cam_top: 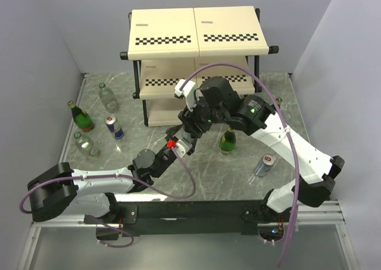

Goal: Place and organize the beverage onto the shelf
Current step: Pick up the drink from the center of the board.

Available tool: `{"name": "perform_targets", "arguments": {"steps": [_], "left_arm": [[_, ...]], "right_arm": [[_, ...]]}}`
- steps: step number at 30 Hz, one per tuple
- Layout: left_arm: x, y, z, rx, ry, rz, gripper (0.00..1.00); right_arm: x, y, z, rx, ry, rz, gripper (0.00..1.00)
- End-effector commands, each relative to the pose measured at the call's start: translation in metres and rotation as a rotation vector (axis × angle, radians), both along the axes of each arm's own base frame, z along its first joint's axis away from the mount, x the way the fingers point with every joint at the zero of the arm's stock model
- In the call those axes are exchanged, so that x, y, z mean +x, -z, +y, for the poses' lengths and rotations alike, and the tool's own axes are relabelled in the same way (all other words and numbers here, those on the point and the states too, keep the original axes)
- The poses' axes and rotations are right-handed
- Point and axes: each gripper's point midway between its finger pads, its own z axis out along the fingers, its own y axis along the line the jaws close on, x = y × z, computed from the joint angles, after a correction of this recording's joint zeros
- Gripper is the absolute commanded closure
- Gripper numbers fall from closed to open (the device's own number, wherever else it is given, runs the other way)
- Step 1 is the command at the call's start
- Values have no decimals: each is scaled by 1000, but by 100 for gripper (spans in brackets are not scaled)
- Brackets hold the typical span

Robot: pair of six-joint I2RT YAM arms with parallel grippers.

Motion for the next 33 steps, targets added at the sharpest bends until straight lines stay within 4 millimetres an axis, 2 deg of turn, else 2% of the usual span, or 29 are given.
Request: {"name": "perform_targets", "arguments": {"steps": [1, 2, 5, 12, 15, 20, 24, 27, 30, 31, 32, 33], "left_arm": [[3, -40, 4, -111, -28, -50, 38], [3, -41, 4, -114, -28, -50, 43], [3, -39, 4, -111, -28, -44, 43], [2, -31, 2, -102, -15, -16, 32], [2, -30, 1, -102, -14, -12, 29], [3, -31, 1, -101, -19, -12, 29], [4, -30, 0, -92, -20, -11, 35], [4, -29, -1, -91, -16, -7, 44], [2, -28, -2, -88, -7, -1, 65], [2, -29, -2, -91, -4, 0, 77], [2, -29, -2, -91, -3, -1, 83], [1, -29, -2, -97, 0, 6, 89]], "right_arm": [[2, -35, 13, 98, -8, -81, 100], [3, -35, 12, 94, -1, -87, 100], [6, -35, 10, 87, 13, -103, 100], [12, -30, 9, 42, 40, -143, 100], [7, -28, 14, 38, 21, -143, 100], [11, -26, 12, 9, 48, -175, 100], [11, -24, 12, -2, 49, -185, 100], [10, -25, 12, -6, 48, -194, 100], [8, -23, 13, -7, 34, -186, 100], [7, -23, 13, -6, 31, -185, 100], [7, -23, 13, -7, 30, -183, 96], [6, -23, 14, -5, 26, -181, 84]]}}
